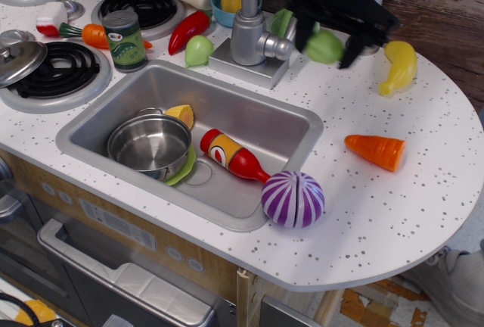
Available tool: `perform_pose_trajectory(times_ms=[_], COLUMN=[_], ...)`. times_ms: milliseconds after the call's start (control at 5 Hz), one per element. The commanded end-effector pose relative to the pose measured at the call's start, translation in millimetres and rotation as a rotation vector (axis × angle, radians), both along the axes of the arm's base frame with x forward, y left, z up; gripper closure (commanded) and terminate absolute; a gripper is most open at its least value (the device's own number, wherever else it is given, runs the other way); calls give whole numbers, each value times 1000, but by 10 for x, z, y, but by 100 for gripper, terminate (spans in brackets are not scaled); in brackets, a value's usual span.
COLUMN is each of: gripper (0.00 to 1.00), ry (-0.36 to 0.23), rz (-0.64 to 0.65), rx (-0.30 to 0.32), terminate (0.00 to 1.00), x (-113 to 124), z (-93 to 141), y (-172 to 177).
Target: Put broccoli in pot or pan
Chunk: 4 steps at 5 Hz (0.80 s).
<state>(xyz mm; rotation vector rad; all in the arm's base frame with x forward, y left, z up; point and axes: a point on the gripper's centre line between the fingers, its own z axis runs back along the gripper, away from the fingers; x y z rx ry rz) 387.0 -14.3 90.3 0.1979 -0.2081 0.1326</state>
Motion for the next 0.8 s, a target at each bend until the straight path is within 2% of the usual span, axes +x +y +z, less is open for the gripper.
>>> perform_pose_trajectory(times_ms=[0, 200, 400, 600], gripper=[100, 100, 100, 100], ry=[-59, -28, -37, -55], rz=[66, 64, 29, 7], rx=[-43, -60, -63, -60], terminate=[0, 0, 0, 0], x=[-407, -591, -695, -723], z=[-119, -429, -761, -918], y=[720, 1020, 1293, 1479])
